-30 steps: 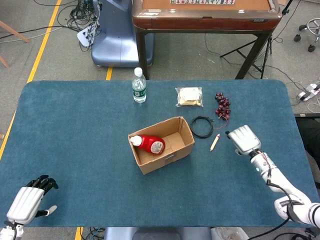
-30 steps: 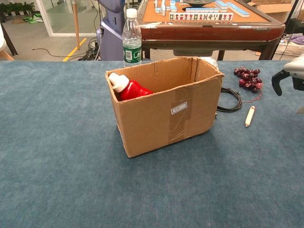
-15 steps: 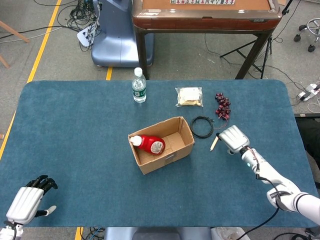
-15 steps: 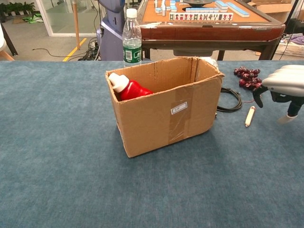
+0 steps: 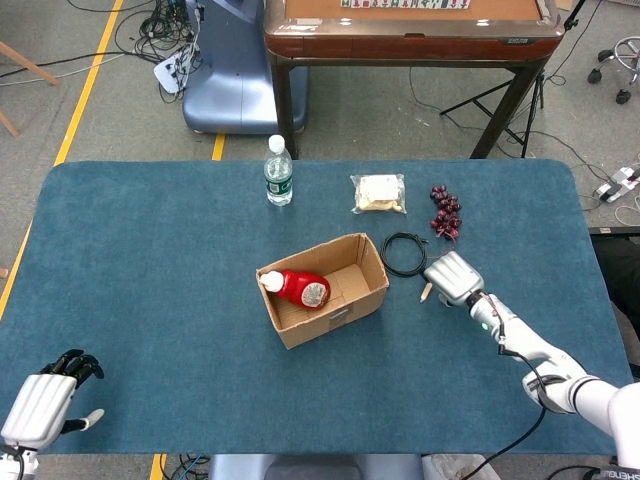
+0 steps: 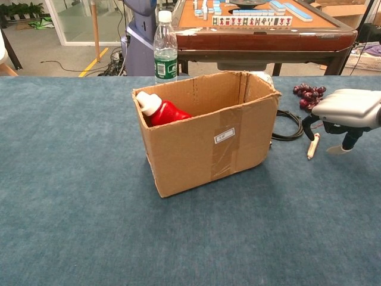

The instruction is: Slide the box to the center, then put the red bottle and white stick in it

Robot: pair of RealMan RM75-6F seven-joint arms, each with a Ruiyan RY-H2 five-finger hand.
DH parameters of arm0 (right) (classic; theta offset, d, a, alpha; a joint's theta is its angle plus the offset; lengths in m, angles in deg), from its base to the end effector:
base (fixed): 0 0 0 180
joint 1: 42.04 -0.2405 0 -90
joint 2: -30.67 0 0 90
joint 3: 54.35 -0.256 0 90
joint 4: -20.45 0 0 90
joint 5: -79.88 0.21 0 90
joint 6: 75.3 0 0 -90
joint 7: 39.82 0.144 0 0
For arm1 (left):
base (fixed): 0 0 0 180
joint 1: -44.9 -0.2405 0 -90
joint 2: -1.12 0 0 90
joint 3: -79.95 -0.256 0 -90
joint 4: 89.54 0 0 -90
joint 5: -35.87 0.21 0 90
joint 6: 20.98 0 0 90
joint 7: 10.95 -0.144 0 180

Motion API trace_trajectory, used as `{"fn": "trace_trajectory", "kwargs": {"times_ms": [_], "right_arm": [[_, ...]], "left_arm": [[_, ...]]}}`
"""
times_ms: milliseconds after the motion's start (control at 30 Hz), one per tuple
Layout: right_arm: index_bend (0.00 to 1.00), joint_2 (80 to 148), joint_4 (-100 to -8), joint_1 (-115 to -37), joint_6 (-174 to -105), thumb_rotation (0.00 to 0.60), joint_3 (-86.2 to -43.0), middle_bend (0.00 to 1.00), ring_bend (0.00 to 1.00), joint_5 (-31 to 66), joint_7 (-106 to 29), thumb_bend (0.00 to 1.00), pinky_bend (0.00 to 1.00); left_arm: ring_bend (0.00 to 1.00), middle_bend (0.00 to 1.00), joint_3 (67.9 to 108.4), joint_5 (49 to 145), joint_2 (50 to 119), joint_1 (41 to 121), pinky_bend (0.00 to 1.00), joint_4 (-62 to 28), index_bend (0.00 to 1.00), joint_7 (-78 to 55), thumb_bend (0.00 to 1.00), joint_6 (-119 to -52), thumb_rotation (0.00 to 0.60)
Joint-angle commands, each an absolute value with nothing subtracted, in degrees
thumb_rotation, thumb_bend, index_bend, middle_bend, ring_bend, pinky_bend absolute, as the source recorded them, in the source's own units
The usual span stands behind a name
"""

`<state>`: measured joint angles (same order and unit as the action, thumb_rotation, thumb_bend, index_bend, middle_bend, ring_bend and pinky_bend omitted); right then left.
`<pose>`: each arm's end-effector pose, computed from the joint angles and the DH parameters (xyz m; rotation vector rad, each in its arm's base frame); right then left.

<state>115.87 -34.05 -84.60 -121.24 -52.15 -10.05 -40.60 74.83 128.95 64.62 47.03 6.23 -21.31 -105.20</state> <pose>-0.2726 -0.3775 0.0217 2.1326 -0.5434 0.4743 -0.3019 0.1339 0.1314 -1.5962 -0.8867 -0.7453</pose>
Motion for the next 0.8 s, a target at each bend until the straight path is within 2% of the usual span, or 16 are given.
{"fn": "trace_trajectory", "kwargs": {"times_ms": [33,800], "right_arm": [[0.45,116.38,-33.40,-84.97,-120.81,0.600,-52.03,1.00,1.00,-10.17,-40.26,0.28,1.00],[0.48,118.05,-31.78,-85.90,-117.95,0.600,-51.98,1.00,1.00,-8.55,-41.71,0.32,1.00]], "left_arm": [[0.20,0.34,74.95,128.66,64.46,47.00,0.41,6.35,0.44,-21.25,0.00,-105.12,0.600],[0.20,0.34,75.35,127.70,63.74,46.76,0.41,7.13,0.46,-21.16,0.00,-104.92,0.600]]}}
